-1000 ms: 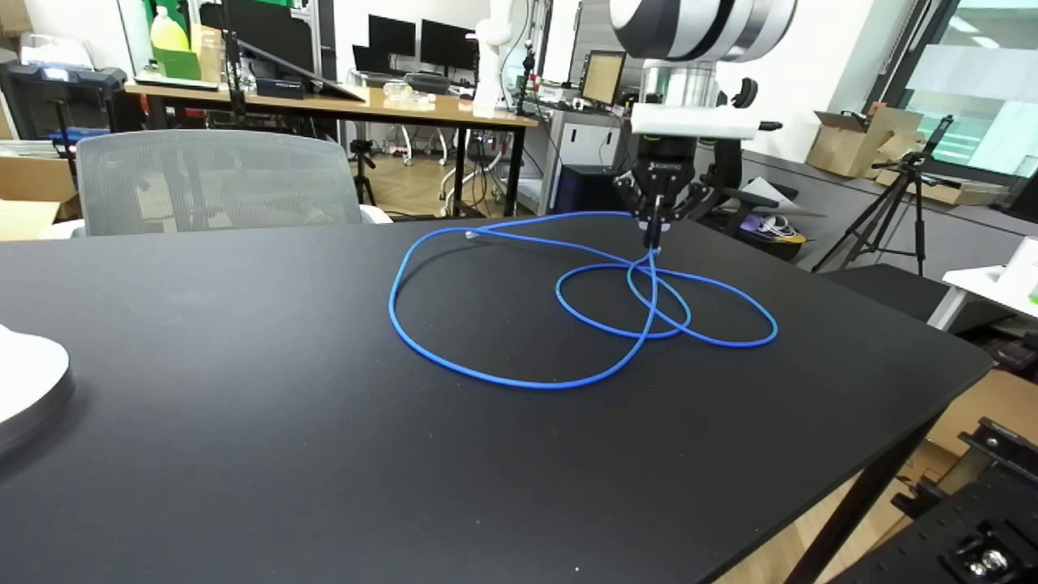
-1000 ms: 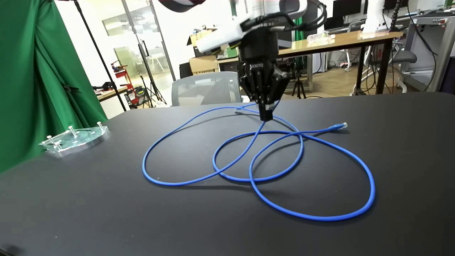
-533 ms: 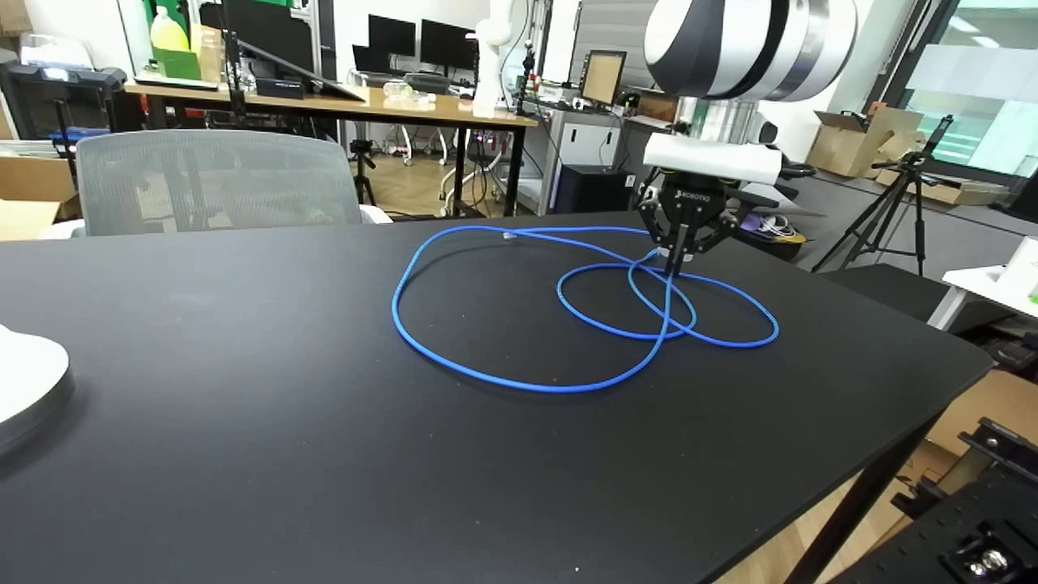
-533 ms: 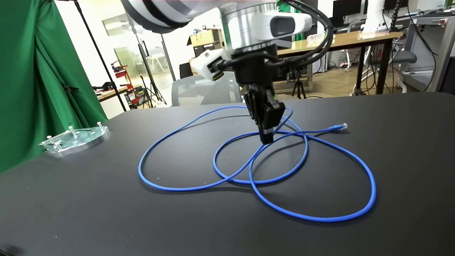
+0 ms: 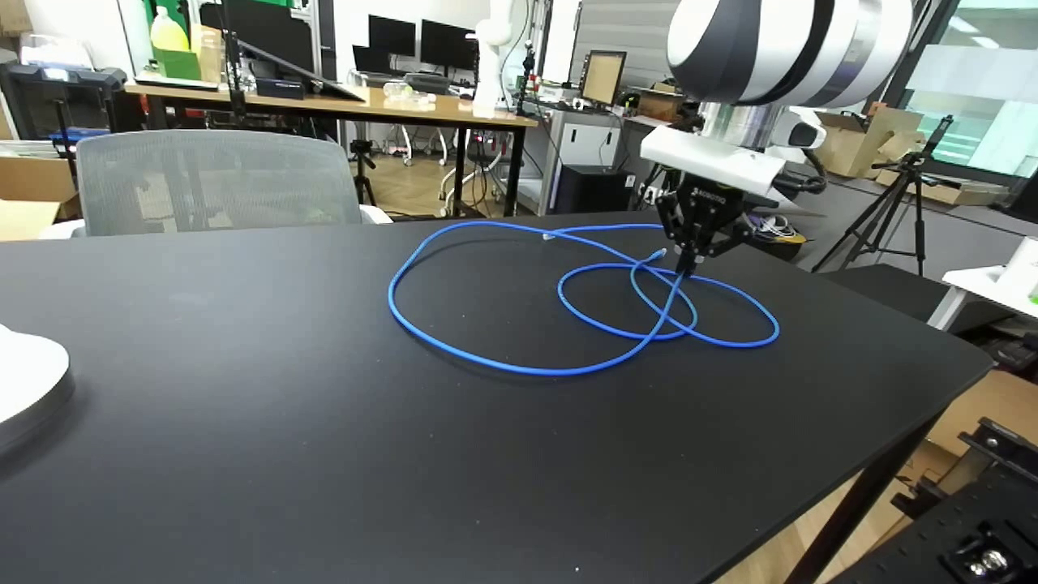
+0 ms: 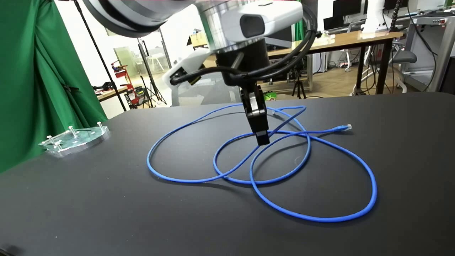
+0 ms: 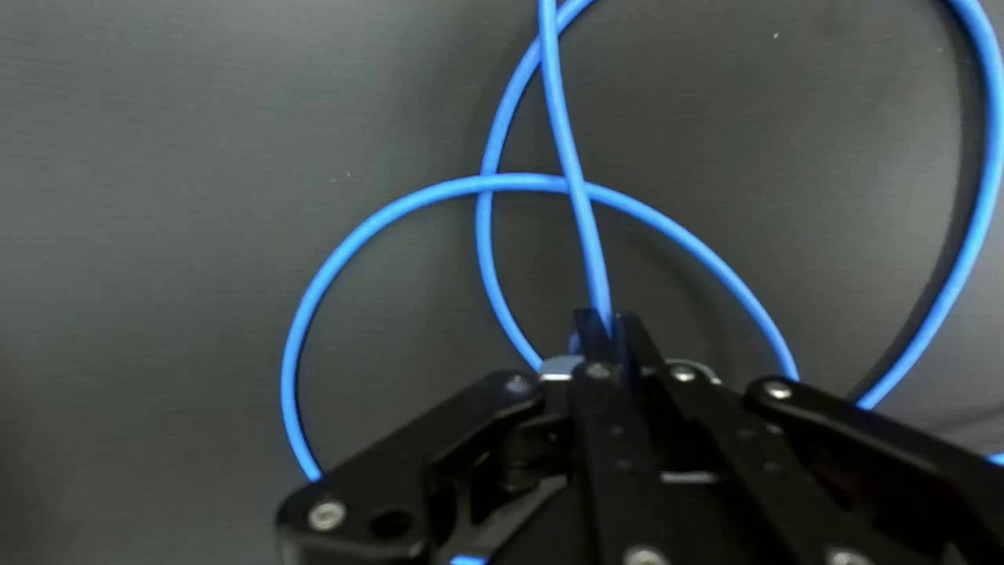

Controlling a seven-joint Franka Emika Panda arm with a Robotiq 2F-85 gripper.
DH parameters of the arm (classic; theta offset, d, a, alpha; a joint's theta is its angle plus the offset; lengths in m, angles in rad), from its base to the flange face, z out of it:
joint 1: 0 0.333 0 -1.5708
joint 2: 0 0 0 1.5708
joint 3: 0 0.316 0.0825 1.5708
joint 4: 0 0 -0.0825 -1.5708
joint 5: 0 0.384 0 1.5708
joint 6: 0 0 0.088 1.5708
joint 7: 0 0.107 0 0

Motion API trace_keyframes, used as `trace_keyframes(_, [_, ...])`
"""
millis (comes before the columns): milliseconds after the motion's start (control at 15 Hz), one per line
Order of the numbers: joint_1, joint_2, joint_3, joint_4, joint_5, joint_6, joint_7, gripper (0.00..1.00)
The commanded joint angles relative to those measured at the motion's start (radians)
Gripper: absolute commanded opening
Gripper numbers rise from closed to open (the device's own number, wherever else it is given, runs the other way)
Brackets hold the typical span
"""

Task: Unravel the blue cord on the table

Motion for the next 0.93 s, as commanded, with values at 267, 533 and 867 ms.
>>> trace_keyframes(267, [0.014,-0.014,-0.043,-0.044,-0.002,-0.003,0.226,0.02])
trace_keyframes(533, [-0.021,-0.02,-0.005,-0.035,0.02,-0.083,0.21,0.32])
trace_keyframes(867, [0.001,-0.039,-0.024,-0.026,-0.033,-0.106,0.238,0.66])
